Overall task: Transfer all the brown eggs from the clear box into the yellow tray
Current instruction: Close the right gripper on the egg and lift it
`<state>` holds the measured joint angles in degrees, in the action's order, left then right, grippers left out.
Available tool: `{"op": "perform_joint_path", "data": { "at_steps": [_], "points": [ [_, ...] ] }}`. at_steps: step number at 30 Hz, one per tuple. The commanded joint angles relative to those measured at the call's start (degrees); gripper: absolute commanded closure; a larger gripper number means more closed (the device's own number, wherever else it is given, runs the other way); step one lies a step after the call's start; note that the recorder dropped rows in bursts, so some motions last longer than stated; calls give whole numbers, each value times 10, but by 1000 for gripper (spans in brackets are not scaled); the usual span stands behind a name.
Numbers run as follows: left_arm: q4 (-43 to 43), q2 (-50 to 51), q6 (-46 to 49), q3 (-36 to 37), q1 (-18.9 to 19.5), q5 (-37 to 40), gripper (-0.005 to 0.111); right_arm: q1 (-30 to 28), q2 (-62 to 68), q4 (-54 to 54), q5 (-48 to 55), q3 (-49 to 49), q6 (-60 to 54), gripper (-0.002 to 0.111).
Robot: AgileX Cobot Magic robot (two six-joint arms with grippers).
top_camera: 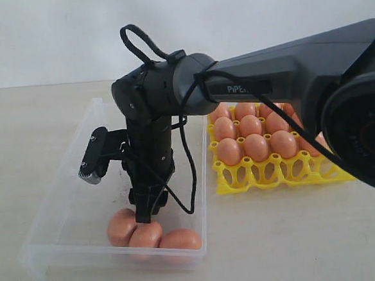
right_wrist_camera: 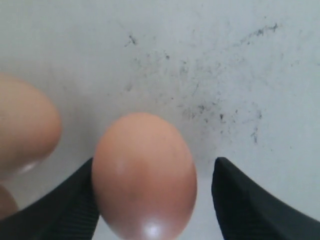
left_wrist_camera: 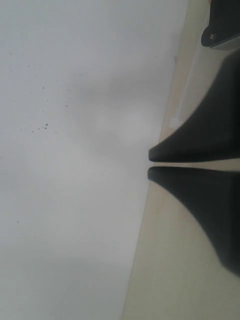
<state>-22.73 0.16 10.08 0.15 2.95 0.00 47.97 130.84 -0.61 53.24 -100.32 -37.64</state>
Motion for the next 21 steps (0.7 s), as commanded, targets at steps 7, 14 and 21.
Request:
{"op": "perform_joint_path", "data": {
  "at_steps": [7,14,21],
  "points": [
    [-3,-2,3,-2,-2,0,103,0,-2,-11,-20,0,-68,51],
    [-3,-2,3,-2,-2,0,103,0,-2,-11,-53,0,-97,51],
    [-3,-2,3,-2,-2,0,103,0,-2,-11,-49,0,-112,53]
  ]
}}
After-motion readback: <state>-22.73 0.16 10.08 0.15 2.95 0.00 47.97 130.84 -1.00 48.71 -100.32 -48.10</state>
